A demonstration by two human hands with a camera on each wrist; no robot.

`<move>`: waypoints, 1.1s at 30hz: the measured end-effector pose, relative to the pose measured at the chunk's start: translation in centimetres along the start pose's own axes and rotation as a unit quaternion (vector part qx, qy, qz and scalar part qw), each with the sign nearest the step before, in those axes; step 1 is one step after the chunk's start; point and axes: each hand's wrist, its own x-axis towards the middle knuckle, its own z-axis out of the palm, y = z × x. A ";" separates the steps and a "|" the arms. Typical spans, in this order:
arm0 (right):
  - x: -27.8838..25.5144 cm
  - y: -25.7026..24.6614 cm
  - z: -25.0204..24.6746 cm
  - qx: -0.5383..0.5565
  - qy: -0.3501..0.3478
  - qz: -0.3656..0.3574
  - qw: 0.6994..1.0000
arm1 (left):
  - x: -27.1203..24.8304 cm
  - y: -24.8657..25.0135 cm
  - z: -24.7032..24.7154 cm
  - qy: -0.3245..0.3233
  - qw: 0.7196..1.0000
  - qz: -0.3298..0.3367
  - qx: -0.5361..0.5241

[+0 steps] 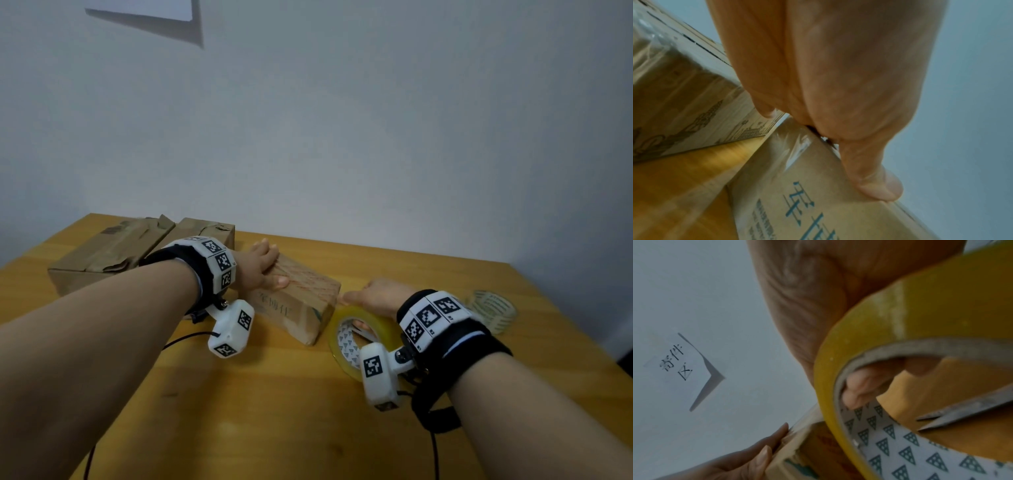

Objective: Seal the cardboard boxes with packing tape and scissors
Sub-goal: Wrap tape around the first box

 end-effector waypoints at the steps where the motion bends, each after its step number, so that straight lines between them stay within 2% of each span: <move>1: 0.1 -0.1 0.1 0.002 -0.006 0.002 1.000 | 0.0 0.1 0.1 -0.002 1.000 -0.001 0.003; 5: 0.3 -0.4 0.2 0.003 -0.010 0.000 1.000 | -0.5 1.3 0.8 0.013 0.998 -0.011 0.065; 7: 0.2 -0.8 0.3 -0.002 -0.014 -0.002 1.000 | -0.7 2.1 1.2 0.037 0.996 0.009 0.081; 12: -0.4 -1.3 0.3 0.033 -0.028 0.004 0.999 | -0.8 3.0 1.8 0.087 0.994 0.045 0.054; 15: -0.4 -1.2 0.5 0.024 -0.013 0.001 1.000 | -1.5 3.6 2.3 0.053 0.996 0.049 0.049; 18: 0.0 -1.4 0.8 0.054 -0.026 0.008 0.998 | -1.8 3.9 2.9 0.046 0.992 0.046 0.112; 21: 0.2 -1.6 0.9 0.074 -0.050 0.004 0.996 | -2.3 4.1 2.9 0.052 0.990 0.076 0.105; 27: -0.9 -1.5 1.2 0.054 -0.049 -0.035 0.997 | -4.4 7.2 2.2 0.045 0.985 0.159 0.050; 30: -2.2 -1.5 1.0 -0.004 -0.047 -0.046 0.998 | -3.5 8.7 2.6 0.038 0.987 0.128 0.086; 33: -2.3 -1.0 1.2 0.038 -0.051 -0.069 0.996 | -3.3 9.3 2.4 0.041 0.989 0.101 0.101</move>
